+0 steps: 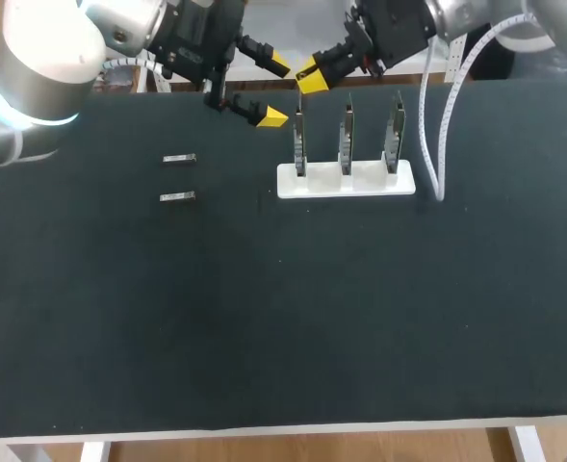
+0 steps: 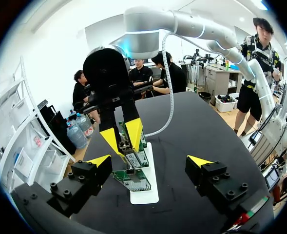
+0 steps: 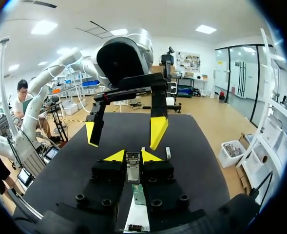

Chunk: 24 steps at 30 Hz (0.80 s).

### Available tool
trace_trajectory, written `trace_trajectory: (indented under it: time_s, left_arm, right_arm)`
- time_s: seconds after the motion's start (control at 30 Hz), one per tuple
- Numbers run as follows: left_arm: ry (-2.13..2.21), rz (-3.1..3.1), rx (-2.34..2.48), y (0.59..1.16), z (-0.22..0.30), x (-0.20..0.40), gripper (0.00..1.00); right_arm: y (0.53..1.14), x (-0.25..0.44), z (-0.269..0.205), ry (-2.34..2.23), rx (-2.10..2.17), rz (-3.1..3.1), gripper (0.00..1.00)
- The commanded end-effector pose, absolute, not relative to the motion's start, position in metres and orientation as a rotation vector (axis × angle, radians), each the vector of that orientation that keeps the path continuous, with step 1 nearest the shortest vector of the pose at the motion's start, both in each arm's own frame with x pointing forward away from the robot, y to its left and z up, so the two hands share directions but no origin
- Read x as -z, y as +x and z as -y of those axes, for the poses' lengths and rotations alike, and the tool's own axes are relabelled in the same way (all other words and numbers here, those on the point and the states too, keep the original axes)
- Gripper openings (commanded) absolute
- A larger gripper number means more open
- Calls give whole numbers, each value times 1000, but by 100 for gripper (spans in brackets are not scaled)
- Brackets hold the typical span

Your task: Pick up the optical module with the left hand, and insert it into the network port with the right hand.

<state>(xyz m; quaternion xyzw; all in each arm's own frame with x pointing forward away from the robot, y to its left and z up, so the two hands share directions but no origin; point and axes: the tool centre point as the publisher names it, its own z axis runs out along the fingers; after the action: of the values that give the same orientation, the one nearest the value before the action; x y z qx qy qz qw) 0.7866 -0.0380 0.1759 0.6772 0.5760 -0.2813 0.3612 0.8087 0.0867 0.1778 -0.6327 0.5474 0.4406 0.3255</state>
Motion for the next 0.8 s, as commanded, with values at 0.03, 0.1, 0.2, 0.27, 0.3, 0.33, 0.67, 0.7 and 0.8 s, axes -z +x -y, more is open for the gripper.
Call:
trace_trajectory:
  time_s: [0.03, 0.1, 0.2, 0.27, 0.3, 0.33, 0.67, 0.7, 0.8]
  left_arm:
    - [1750, -1488, 724, 788, 39, -177, 100]
    - [1750, -1488, 724, 788, 39, -177, 100]
    - [1750, -1488, 724, 788, 39, -177, 100]
    - [1750, -1488, 724, 788, 39, -177, 100]
    - [1750, -1488, 724, 788, 39, -177, 100]
    - [1750, -1488, 724, 788, 39, -177, 100]
    - [1750, -1488, 724, 788, 39, -177, 100]
    - [1750, -1488, 724, 788, 39, -177, 100]
    - [1750, -1488, 724, 788, 39, -177, 100]
  right_arm:
    - [811, -178, -85, -1657, -1155, -1434, 0]
    - [811, -178, -85, -1656, -1150, -1437, 0]
    - [812, -177, -85, -1656, -1151, -1437, 0]
    - [812, -176, -85, -1657, -1155, -1438, 0]
    - [812, -176, -86, -1657, -1157, -1438, 0]
    - [812, -175, -86, -1659, -1160, -1438, 0]
    - [815, -175, -87, -1658, -1162, -1437, 0]
    - [816, -175, -87, -1657, -1162, -1437, 0]
    - [818, -174, -87, -1659, -1163, -1438, 0]
